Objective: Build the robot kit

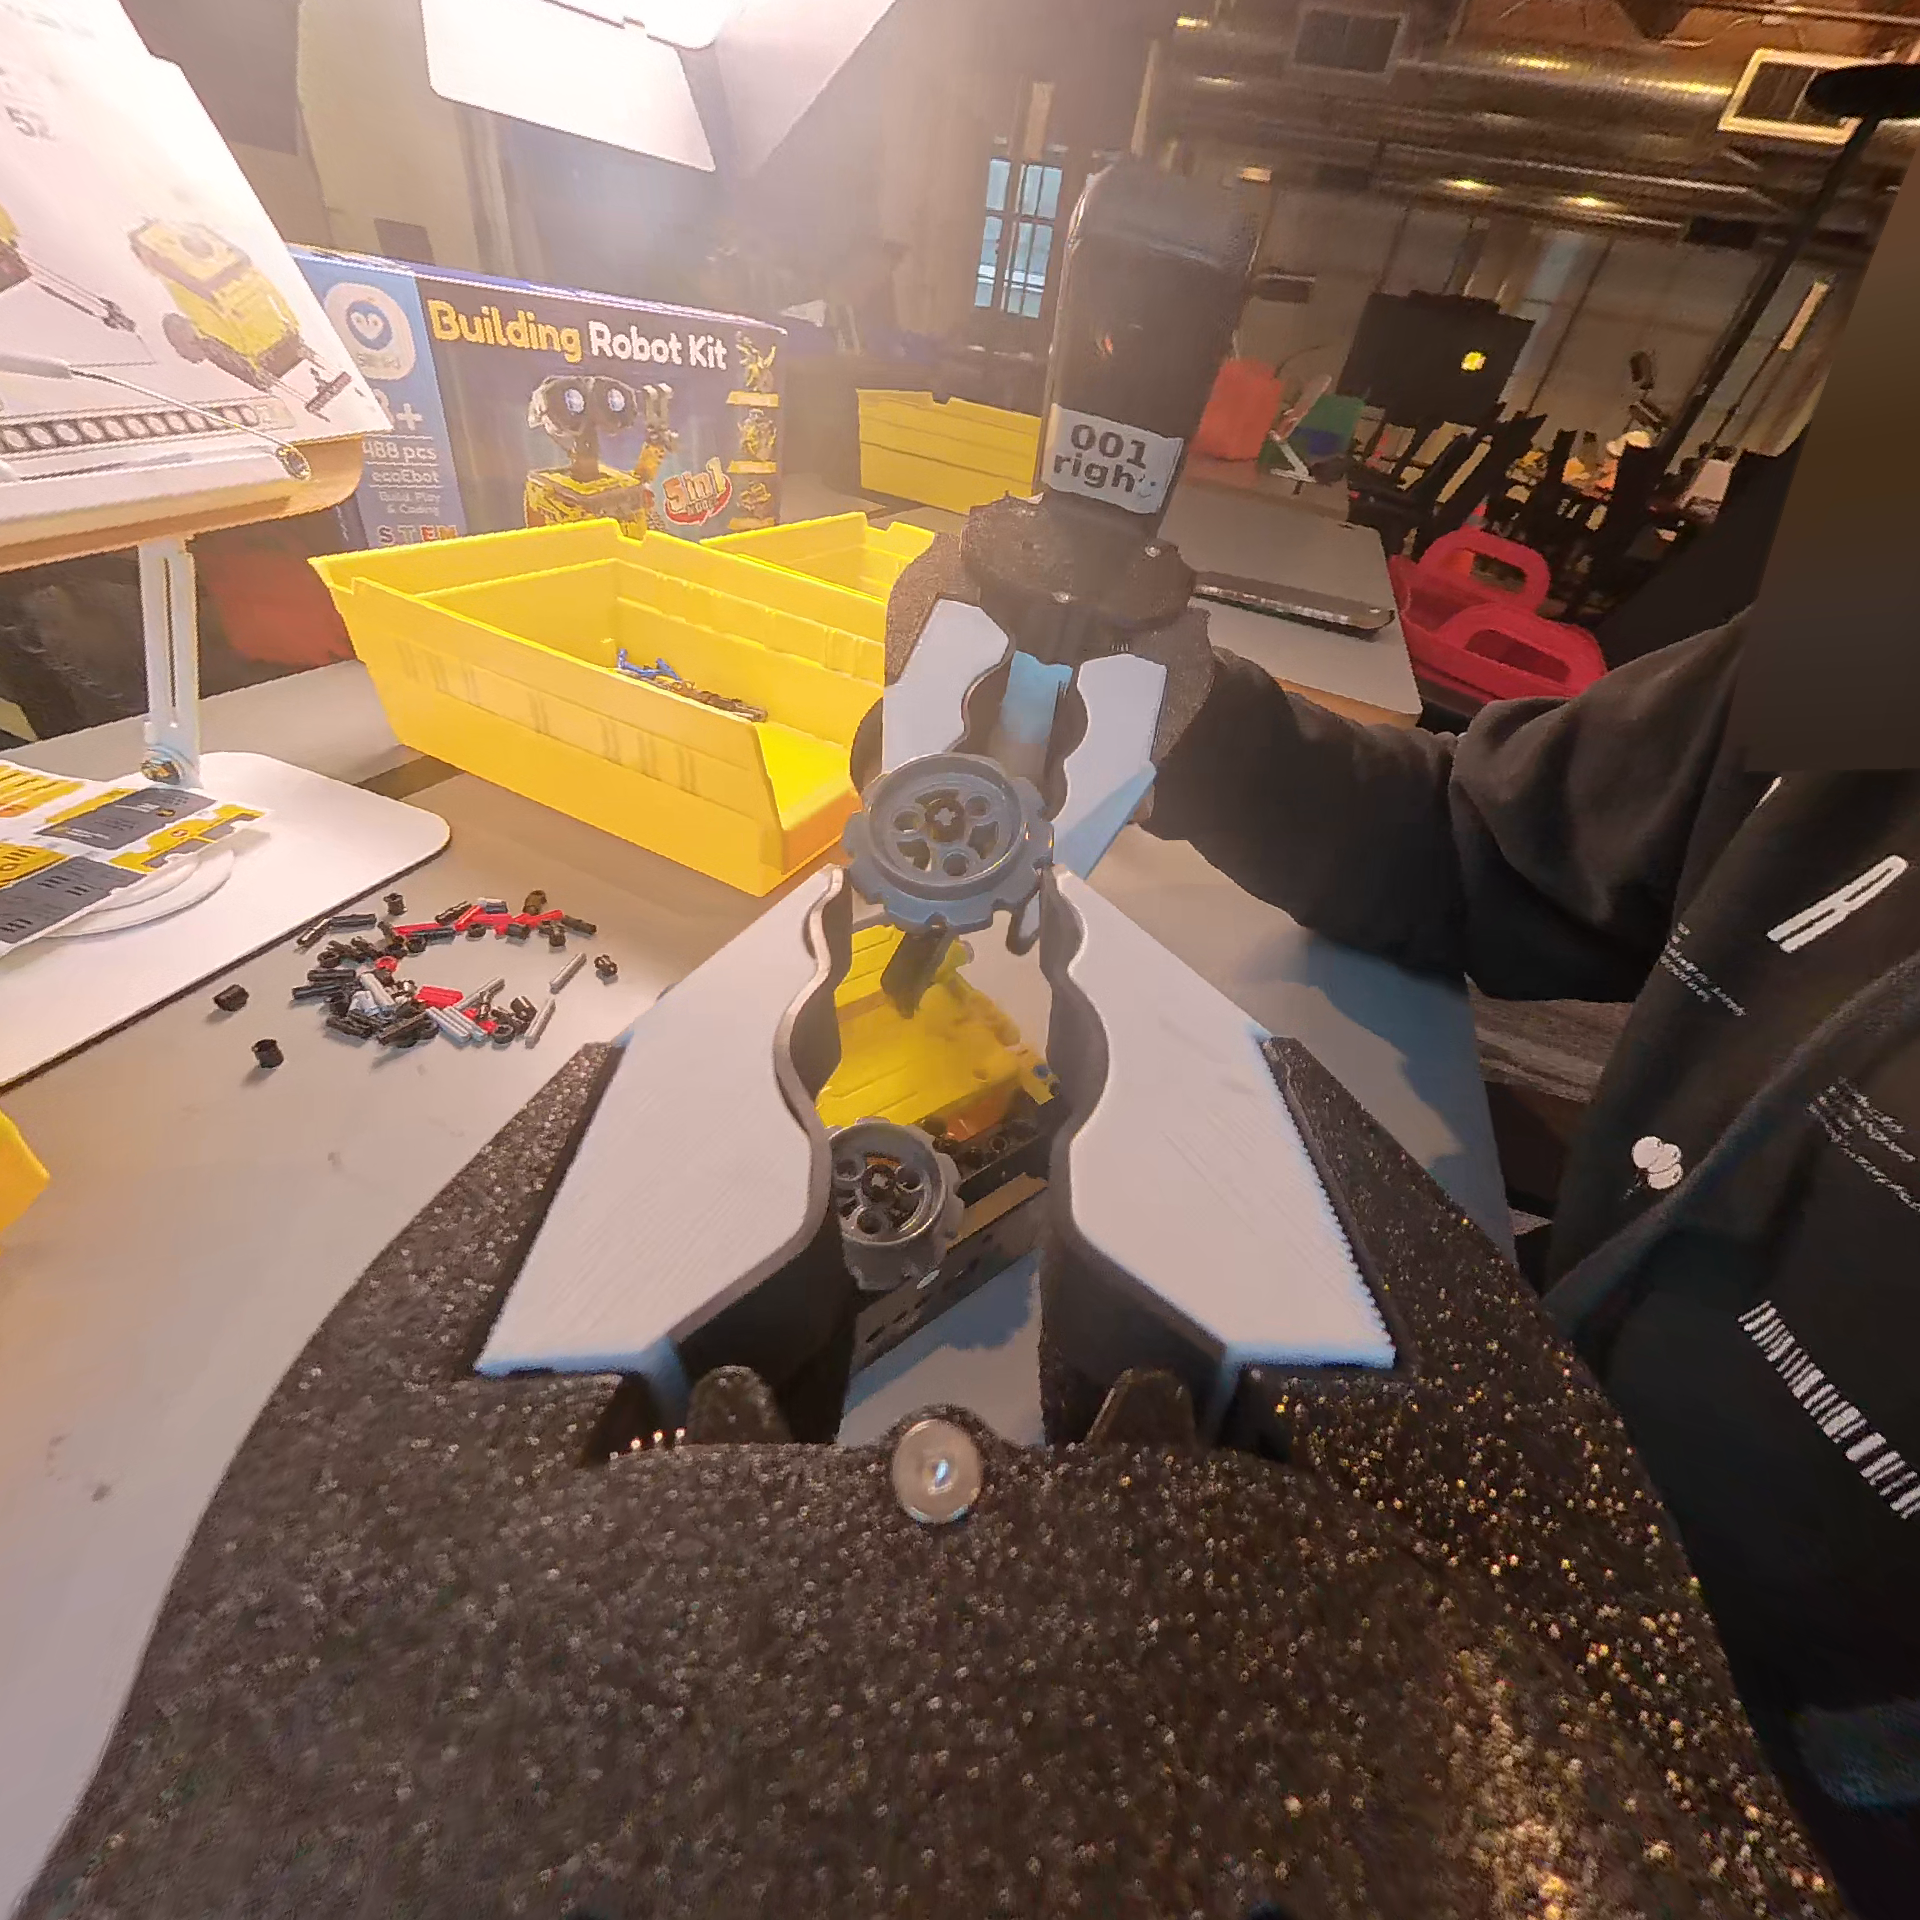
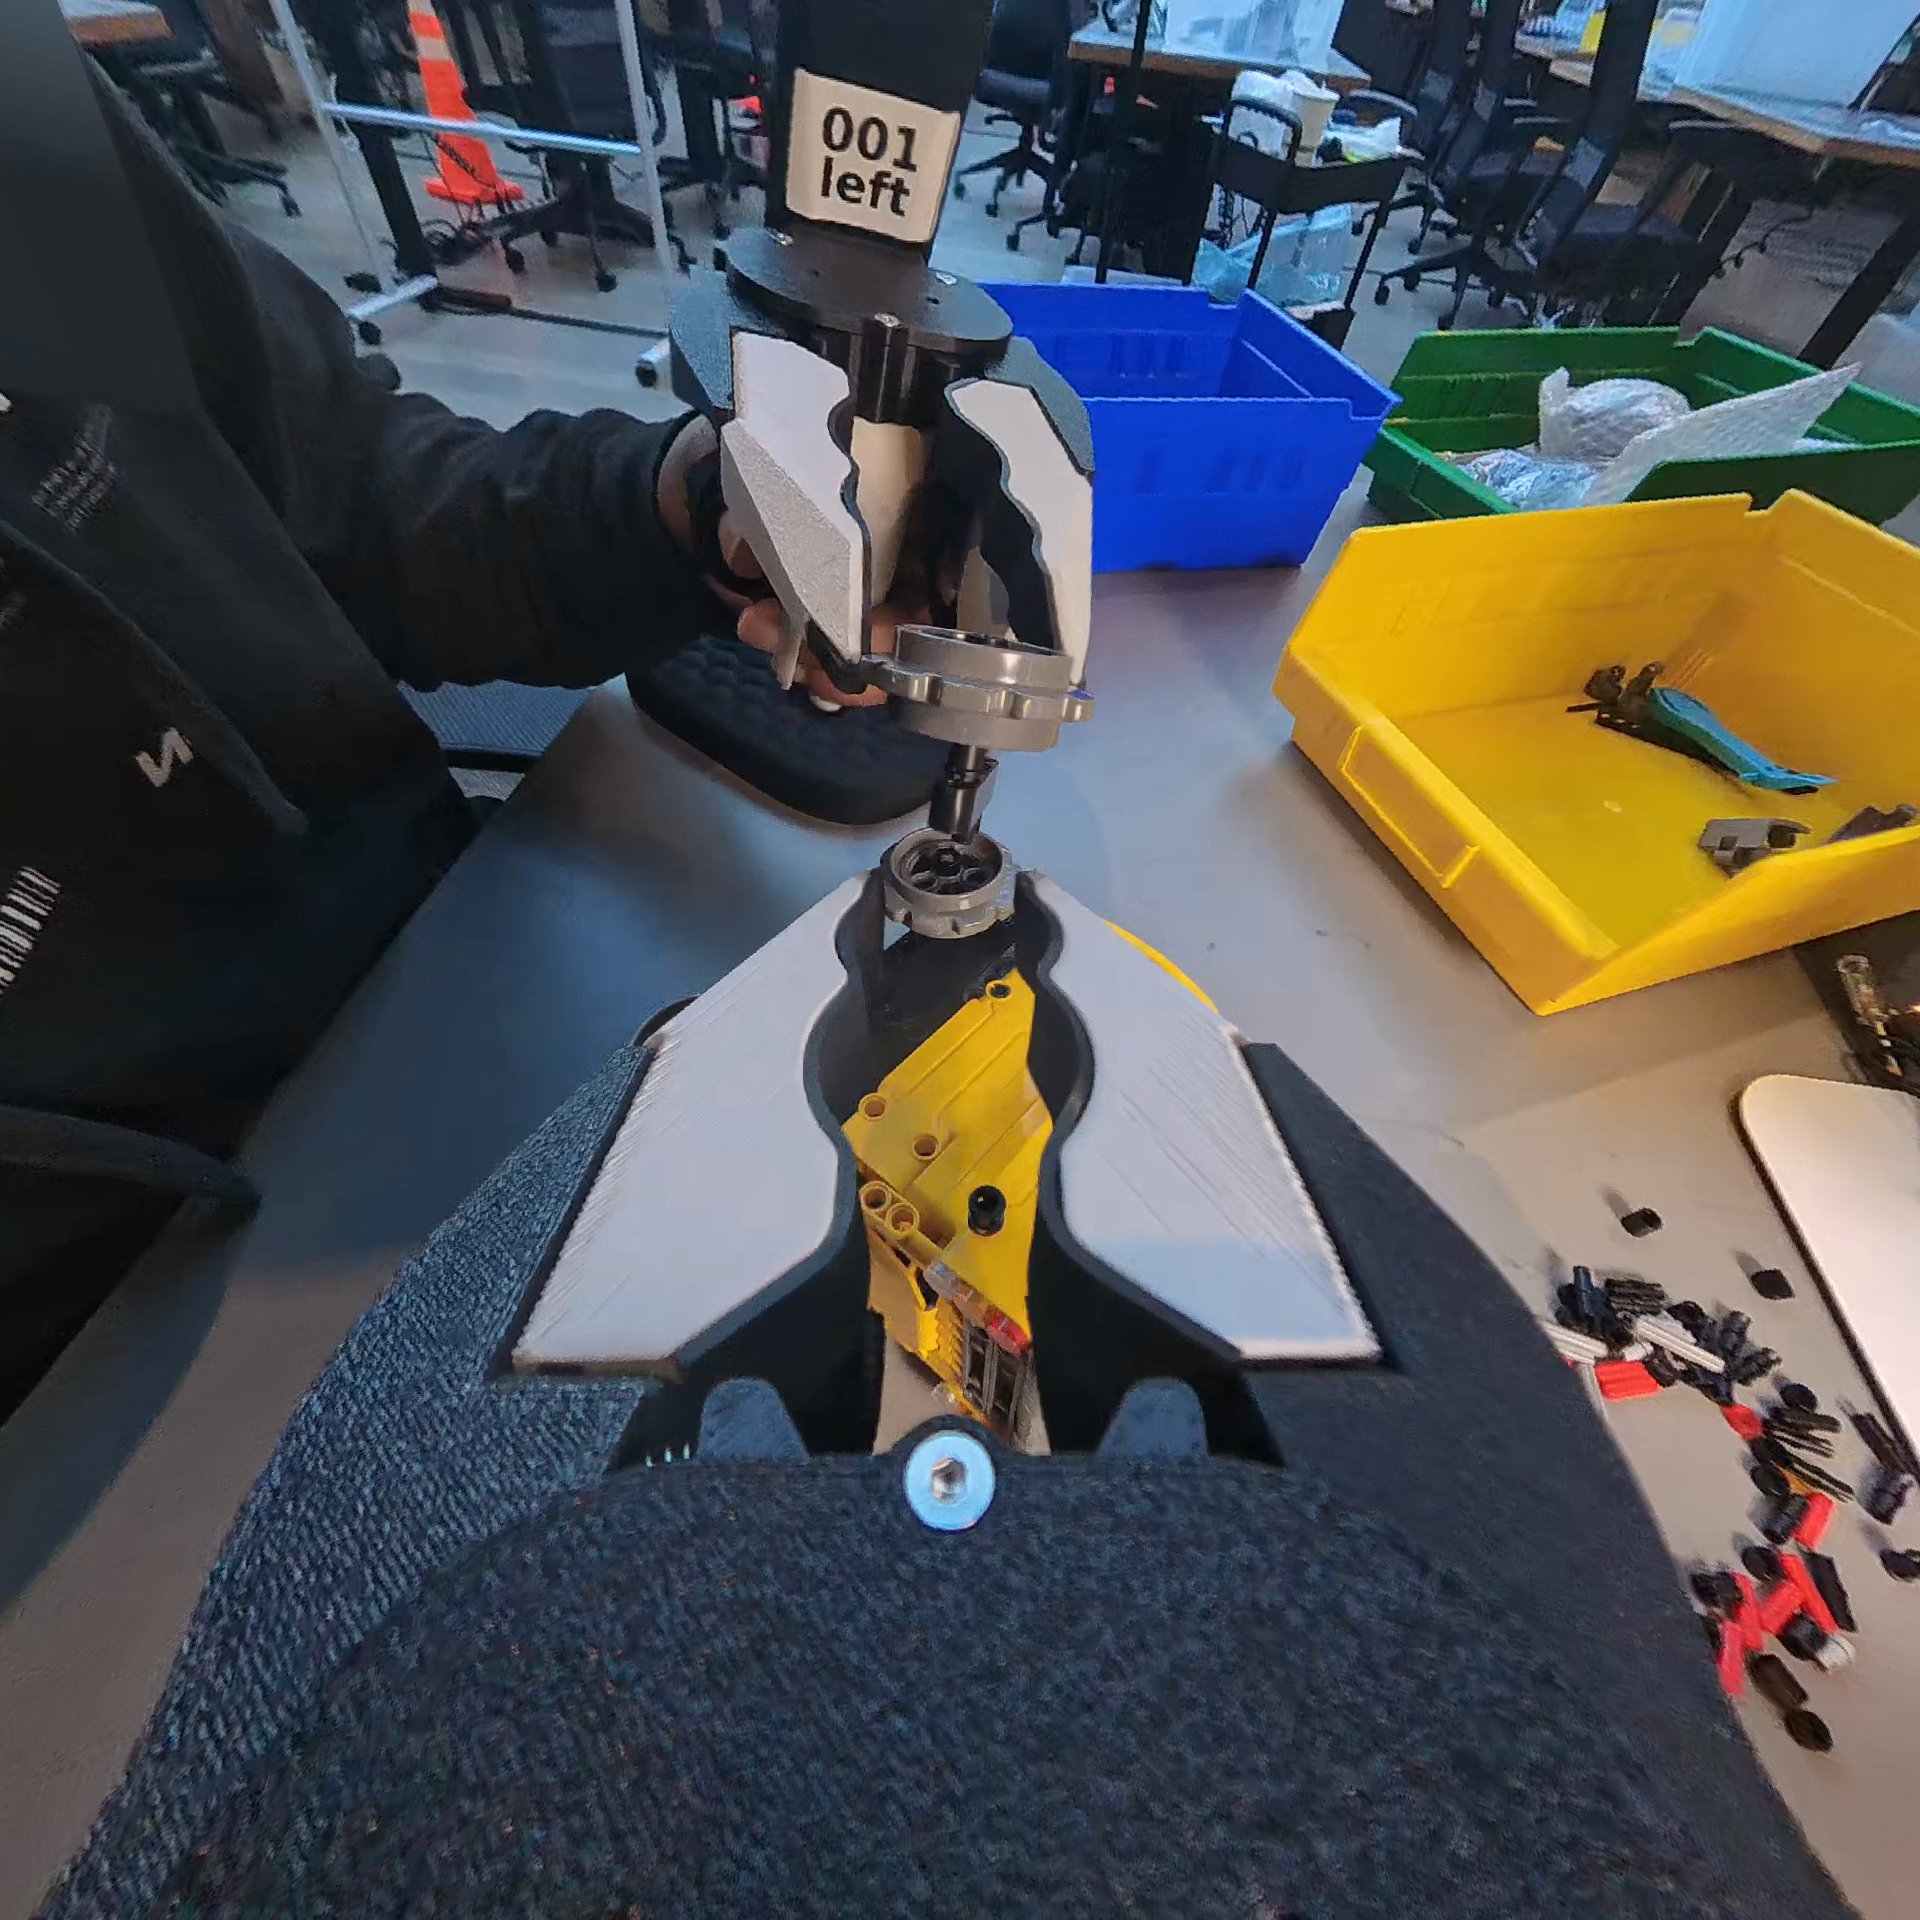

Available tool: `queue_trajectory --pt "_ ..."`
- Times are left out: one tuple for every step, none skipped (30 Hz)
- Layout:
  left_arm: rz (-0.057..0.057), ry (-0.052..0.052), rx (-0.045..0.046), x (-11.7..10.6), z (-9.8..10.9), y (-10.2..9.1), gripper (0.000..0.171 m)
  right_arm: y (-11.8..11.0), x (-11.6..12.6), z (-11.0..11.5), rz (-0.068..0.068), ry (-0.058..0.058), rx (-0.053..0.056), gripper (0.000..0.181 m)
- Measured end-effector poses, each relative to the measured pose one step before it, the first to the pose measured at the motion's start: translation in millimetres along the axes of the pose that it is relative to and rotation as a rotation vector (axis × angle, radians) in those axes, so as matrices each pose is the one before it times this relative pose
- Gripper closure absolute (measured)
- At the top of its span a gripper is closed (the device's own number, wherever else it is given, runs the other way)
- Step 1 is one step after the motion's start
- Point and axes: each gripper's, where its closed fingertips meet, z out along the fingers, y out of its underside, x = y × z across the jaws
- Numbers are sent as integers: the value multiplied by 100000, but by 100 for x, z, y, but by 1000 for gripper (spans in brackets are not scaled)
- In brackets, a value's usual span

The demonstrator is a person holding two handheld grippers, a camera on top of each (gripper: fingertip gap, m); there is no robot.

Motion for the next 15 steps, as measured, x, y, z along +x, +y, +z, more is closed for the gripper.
queue_trajectory --pt "-267 667 115 74 95 1 138 45 -81 233 -683 158 -542 156" --pt "29 508 -13 63 109 22 138 32 -98 203 -793 -80 -445 157" --pt "291 485 -233 57 105 55 138 -53 -62 121 -787 -5 175 166" --pt "366 689 -239 95 86 29 138 -174 -136 7 -441 -759 1151 176" --pt "249 950 111 118 56 -29 138 -196 -181 -84 454 -1607 1527 181" --pt "72 1228 328 122 20 -83 138 -69 -179 -122 1226 -2112 1057 181" --pt "-196 1486 30 141 -5 -47 138 -49 -131 -142 1561 -1976 1004 181" --pt "-389 1402 -37 100 -19 -44 138 -120 11 -134 1487 -931 1350 181" --pt "-360 851 132 -11 -48 -70 138 -106 70 -107 1390 -472 1022 181" --pt "-555 662 -43 -74 -63 -45 138 67 157 -80 1494 77 -252 181" --pt "-1113 1038 -505 -58 -54 22 138 214 374 -46 1162 1587 -1324 181" --pt "-1428 730 -656 -107 -36 52 138 294 464 -15 625 2417 -1752 181" --pt "-1078 -398 -642 -229 -18 78 138 264 344 27 161 1891 -1438 181" --pt "-488 -1139 -1084 -298 10 179 138 140 219 38 -307 1522 -692 181" --pt "99 -1614 -1396 -325 47 242 138 162 147 54 -521 1177 -937 181"
